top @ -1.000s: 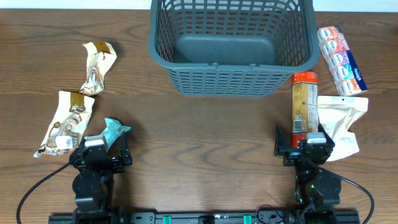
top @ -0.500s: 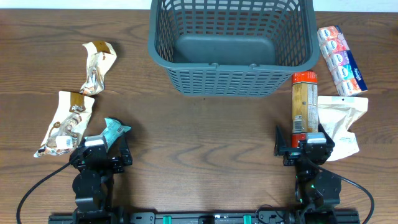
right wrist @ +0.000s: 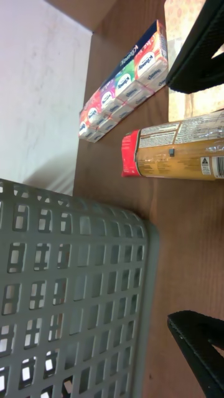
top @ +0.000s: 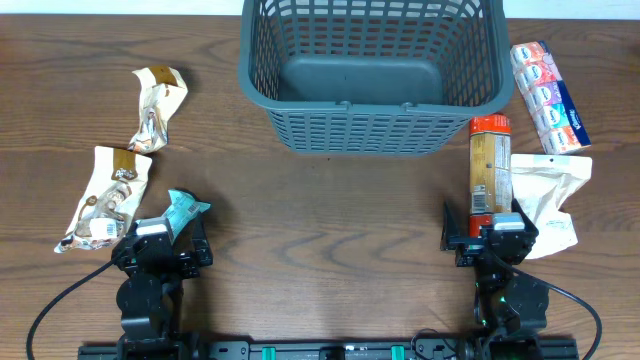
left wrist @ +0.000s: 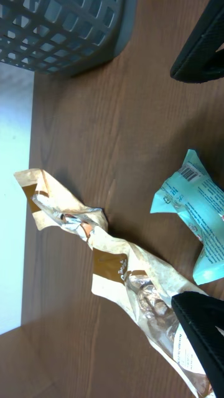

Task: Pack container

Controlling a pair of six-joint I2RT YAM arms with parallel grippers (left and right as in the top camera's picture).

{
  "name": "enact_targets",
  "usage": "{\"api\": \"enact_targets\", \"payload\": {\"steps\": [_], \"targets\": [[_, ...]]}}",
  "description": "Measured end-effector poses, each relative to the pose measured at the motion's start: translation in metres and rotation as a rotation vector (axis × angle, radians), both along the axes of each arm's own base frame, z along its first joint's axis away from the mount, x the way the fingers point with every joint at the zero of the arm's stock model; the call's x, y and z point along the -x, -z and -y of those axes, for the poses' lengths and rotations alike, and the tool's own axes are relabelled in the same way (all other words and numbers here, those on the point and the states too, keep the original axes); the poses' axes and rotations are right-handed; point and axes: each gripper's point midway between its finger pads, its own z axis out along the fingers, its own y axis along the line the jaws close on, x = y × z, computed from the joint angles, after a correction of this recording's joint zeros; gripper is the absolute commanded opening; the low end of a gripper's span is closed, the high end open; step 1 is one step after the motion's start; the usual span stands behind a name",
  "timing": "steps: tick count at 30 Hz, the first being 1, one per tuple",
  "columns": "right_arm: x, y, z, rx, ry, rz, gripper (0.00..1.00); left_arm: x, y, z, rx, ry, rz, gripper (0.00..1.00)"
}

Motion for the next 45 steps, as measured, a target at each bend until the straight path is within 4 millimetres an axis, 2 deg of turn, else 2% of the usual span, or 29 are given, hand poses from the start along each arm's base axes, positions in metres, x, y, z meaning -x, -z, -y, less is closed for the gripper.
{"api": "enact_targets", "payload": {"steps": [9, 17, 21, 23, 27, 30, 34, 39, 41, 45], "targets": [[0.0, -0.002, -0.001, -0.051, 0.0, 0.01, 0.99, -0.002, -0.003, -0.001, -0.002, -0.003, 0.017, 0.99], [0.0, -0.002, -0.002, -0.242, 0.021, 0.005, 0.99, -0.002, -0.003, -0.001, 0.0, -0.005, 0.019, 0.99], [0.006, 0.002, 0.006, -0.276, 0.069, -0.069, 0.99, -0.002, -0.003, -0.001, 0.017, -0.01, 0.021, 0.99], [0.009, -0.009, 0.014, -0.274, 0.111, -0.096, 0.99, -0.002, -0.003, -0.001, 0.023, -0.012, 0.021, 0.99], [0.012, -0.047, 0.035, -0.243, 0.202, -0.155, 0.99, -0.002, -0.003, -0.001, 0.026, -0.016, 0.021, 0.99], [0.009, -0.075, 0.047, -0.203, 0.244, -0.23, 0.99, -0.001, -0.003, -0.001, 0.026, -0.016, 0.02, 0.99], [0.0, -0.099, 0.061, -0.179, 0.268, -0.429, 0.99, -0.002, -0.003, -0.001, 0.026, -0.017, 0.02, 0.98], [-0.003, -0.101, 0.078, -0.214, 0.299, -0.753, 0.99, -0.002, -0.003, -0.001, 0.026, -0.017, 0.02, 0.99], [-0.003, -0.096, 0.084, -0.242, 0.308, -0.898, 0.99, -0.002, -0.002, -0.001, 0.026, -0.017, 0.019, 0.99], [-0.016, -0.084, 0.092, -0.266, 0.303, -1.05, 0.99, -0.002, -0.003, -0.001, 0.026, -0.017, 0.02, 0.99]]}}
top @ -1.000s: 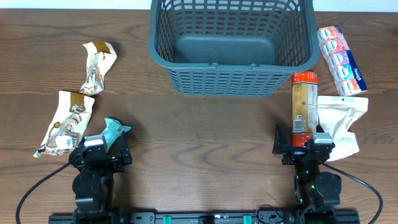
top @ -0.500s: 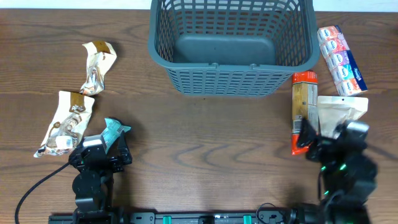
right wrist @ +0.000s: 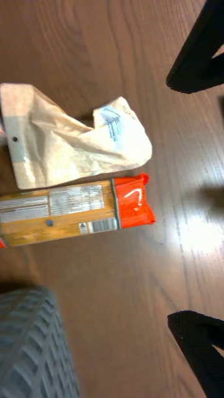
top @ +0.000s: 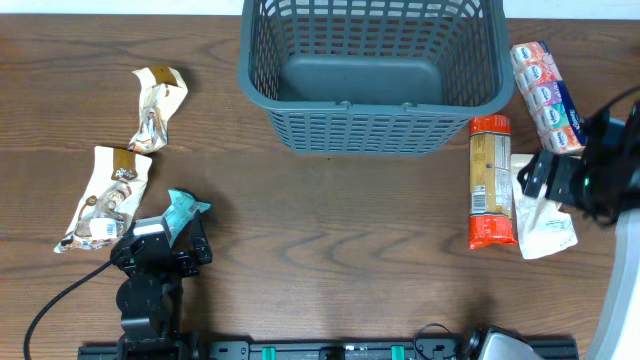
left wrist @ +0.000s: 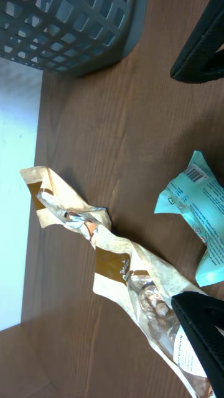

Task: Pack container
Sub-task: 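Reach right gripper to the red-capped spaghetti package and grasp it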

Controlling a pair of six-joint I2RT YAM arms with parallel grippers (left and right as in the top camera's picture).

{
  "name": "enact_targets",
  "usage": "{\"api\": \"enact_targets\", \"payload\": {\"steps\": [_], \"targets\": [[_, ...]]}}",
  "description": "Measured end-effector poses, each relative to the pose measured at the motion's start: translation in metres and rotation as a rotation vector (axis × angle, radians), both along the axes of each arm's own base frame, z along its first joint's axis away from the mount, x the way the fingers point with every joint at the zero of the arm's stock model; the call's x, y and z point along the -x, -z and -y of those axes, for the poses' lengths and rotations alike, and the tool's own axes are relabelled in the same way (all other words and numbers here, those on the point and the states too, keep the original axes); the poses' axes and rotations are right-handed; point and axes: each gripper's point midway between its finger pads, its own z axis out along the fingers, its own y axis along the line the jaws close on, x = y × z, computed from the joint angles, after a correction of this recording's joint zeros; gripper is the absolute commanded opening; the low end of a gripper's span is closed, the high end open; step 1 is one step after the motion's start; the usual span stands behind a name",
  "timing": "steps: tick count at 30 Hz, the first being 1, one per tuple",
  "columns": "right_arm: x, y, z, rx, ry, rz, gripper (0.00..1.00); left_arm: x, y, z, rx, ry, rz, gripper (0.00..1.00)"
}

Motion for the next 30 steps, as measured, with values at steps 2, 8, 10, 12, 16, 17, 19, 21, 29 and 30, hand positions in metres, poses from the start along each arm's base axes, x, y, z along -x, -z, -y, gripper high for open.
{"api": "enact_targets", "payload": {"steps": [2, 8, 10, 12, 16, 17, 19, 21, 29, 30], "targets": [[-0.01, 0.009, 0.003, -0.01, -0.015, -0.035, 0.99, 0.0, 0.0, 0.0, 0.0, 0.0, 0.0, 0.99], [-0.025, 0.036, 0.008, -0.026, -0.075, -0.118, 0.99, 0.0, 0.0, 0.0, 0.0, 0.0, 0.0, 0.99], [-0.029, 0.044, 0.01, -0.033, -0.087, -0.136, 0.99, 0.0, 0.0, 0.0, 0.0, 0.0, 0.0, 0.99], [-0.035, 0.052, 0.012, -0.038, -0.094, -0.15, 0.99, 0.0, 0.0, 0.0, 0.0, 0.0, 0.0, 0.99], [-0.049, 0.067, 0.017, -0.038, -0.113, -0.159, 0.99, 0.0, 0.0, 0.0, 0.0, 0.0, 0.0, 0.99], [-0.052, 0.07, 0.018, -0.038, -0.116, -0.161, 0.99, 0.0, 0.0, 0.0, 0.0, 0.0, 0.0, 0.99], [-0.058, 0.077, 0.02, -0.04, -0.12, -0.167, 0.99, 0.0, 0.0, 0.0, 0.0, 0.0, 0.0, 0.99], [-0.065, 0.083, 0.023, -0.037, -0.127, -0.165, 0.99, 0.0, 0.0, 0.0, 0.0, 0.0, 0.0, 0.99], [-0.097, 0.112, 0.019, -0.018, -0.206, -0.158, 0.99, 0.0, 0.0, 0.0, 0.0, 0.0, 0.0, 0.99], [-0.101, 0.116, 0.017, -0.016, -0.221, -0.159, 0.99, 0.0, 0.0, 0.0, 0.002, -0.001, 0.0, 0.99]]}}
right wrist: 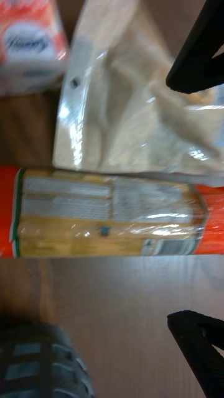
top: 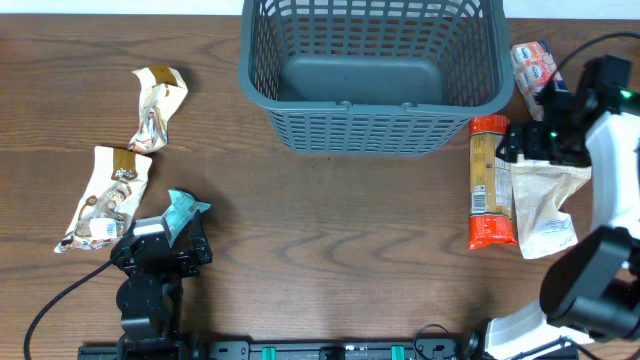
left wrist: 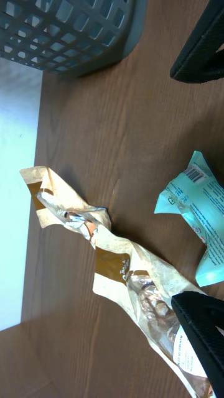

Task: Pack container
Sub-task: 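Reach right gripper to the red-capped spaghetti package and grasp it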

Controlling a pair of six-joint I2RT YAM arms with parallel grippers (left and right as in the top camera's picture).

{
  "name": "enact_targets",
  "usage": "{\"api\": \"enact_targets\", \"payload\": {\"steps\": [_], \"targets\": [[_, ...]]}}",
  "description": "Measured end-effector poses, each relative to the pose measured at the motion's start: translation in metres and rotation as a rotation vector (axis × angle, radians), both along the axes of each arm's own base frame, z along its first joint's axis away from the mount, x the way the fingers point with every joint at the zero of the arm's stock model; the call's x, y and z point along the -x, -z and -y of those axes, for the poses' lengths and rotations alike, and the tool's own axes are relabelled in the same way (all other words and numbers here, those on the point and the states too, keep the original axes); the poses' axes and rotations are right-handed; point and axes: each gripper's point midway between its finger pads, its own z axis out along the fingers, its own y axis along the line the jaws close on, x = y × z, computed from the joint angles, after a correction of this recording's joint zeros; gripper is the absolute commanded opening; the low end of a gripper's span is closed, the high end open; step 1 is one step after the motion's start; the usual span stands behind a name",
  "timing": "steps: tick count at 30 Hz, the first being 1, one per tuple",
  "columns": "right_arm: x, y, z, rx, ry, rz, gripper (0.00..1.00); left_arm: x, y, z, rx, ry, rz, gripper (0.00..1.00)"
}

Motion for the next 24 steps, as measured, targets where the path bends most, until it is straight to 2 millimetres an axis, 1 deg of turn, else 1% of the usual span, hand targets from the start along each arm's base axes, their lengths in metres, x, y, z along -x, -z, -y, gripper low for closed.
{"api": "enact_targets", "payload": {"steps": [5, 9, 12, 18, 24], "targets": [[-0.019, 0.024, -0.014, -0.002, -0.061, -0.011, 0.99, 0.0, 0.0, 0.0, 0.002, -0.001, 0.0, 0.99], [-0.028, 0.042, -0.02, -0.008, -0.082, -0.027, 0.99, 0.0, 0.0, 0.0, 0.002, -0.001, 0.0, 0.99], [-0.03, 0.05, -0.021, -0.011, -0.085, -0.039, 0.99, 0.0, 0.0, 0.0, 0.004, -0.001, 0.001, 0.99], [-0.034, 0.058, -0.02, -0.012, -0.085, -0.041, 0.99, 0.0, 0.0, 0.0, 0.013, -0.004, 0.002, 0.99], [-0.033, 0.082, -0.015, -0.004, -0.052, -0.095, 0.99, 0.0, 0.0, 0.0, 0.016, -0.004, 0.002, 0.99]]}}
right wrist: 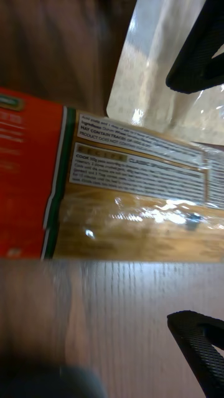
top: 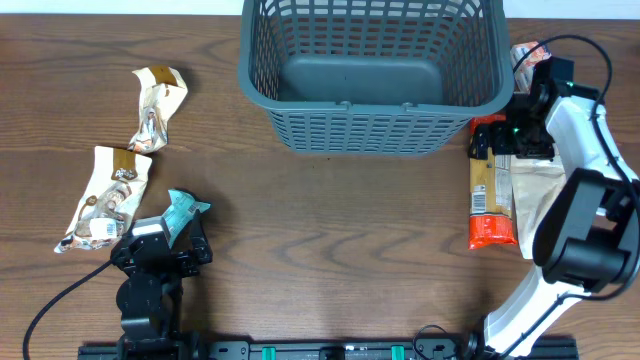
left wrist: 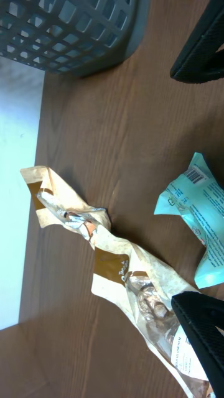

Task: Pack container
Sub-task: 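Reach right gripper to the red-capped spaghetti package and grasp it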

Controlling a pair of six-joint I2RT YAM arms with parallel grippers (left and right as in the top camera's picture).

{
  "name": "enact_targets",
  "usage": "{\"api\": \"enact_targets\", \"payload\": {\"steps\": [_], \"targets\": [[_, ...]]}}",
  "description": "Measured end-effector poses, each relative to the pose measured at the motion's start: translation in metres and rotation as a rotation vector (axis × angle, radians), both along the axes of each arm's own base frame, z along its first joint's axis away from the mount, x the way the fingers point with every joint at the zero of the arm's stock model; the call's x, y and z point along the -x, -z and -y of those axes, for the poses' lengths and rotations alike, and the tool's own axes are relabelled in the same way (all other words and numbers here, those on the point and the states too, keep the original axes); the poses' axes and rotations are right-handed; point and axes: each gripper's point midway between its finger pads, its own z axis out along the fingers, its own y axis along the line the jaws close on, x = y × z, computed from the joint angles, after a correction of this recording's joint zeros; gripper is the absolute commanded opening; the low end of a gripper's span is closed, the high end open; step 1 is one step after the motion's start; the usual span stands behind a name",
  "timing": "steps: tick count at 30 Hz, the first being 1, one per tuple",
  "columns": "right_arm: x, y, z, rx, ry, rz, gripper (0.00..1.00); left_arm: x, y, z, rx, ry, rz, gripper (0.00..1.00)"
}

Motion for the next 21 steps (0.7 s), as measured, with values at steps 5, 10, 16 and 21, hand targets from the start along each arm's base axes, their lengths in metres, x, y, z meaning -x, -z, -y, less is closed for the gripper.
{"api": "enact_targets", "payload": {"steps": [5, 10, 16, 21], "targets": [[0.005, 0.016, 0.005, 0.02, 0.044, -0.05, 0.99, 0.0, 0.0, 0.0, 0.0, 0.0, 0.0, 0.99], [0.005, 0.023, 0.009, 0.038, 0.07, -0.064, 0.99, 0.0, 0.0, 0.0, 0.0, 0.0, 0.0, 0.99], [0.007, 0.028, 0.012, 0.054, 0.096, -0.079, 0.99, 0.0, 0.0, 0.0, 0.0, 0.0, 0.0, 0.99], [0.01, 0.042, 0.012, 0.05, 0.103, -0.113, 0.94, 0.0, 0.0, 0.0, 0.0, 0.0, 0.0, 0.99]]}}
